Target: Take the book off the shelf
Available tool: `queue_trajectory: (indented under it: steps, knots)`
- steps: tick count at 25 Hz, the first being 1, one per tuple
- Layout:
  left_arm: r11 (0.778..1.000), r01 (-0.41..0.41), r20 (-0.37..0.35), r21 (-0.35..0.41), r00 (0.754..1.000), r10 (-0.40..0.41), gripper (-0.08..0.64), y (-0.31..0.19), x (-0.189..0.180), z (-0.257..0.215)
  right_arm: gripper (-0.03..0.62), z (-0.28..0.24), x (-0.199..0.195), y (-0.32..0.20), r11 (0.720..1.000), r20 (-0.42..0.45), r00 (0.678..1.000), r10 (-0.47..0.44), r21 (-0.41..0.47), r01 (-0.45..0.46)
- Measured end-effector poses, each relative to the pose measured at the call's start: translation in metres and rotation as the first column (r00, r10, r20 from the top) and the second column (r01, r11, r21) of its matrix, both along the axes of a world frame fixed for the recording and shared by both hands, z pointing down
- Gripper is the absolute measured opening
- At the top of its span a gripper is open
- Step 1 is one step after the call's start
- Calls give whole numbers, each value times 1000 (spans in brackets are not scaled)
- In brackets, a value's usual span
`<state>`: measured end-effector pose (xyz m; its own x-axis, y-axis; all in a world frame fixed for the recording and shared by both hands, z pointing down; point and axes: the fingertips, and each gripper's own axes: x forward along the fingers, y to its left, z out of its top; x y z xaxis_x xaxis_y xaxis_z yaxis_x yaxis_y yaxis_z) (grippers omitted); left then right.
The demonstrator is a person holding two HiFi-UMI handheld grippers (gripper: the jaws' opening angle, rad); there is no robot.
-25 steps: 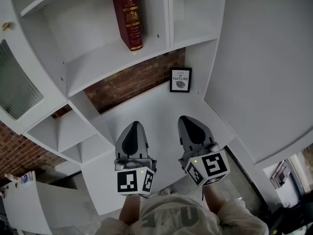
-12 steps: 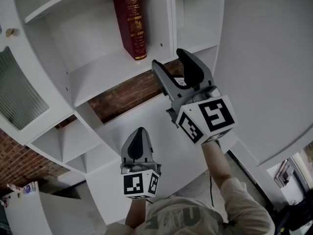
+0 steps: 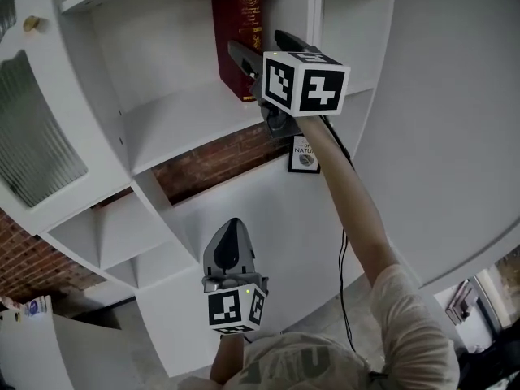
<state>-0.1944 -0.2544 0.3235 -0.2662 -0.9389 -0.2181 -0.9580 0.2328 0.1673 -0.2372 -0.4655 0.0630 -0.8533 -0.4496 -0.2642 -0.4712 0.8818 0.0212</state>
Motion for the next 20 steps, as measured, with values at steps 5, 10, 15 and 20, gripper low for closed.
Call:
queue_trajectory:
  steps: [5,10,15,20]
  knots:
    - [1000,17,-31,-1,999,-17,12,-2,-16,6,356,27,-42,-45,990,-152,988,-4,-138,-17]
    - [999,36,-52,-14,998,-37,12,-3,-35,18,356,51,-63,-75,979,-215,976,38,-186,-79]
    - [999,34,-70,-24,997,-36,12,-8,-43,25,356,56,-73,-87,978,-208,975,75,-175,-112]
    - [1000,18,-48,-17,999,-19,12,-13,-39,21,353,64,-88,-93,975,-211,974,78,-189,-119]
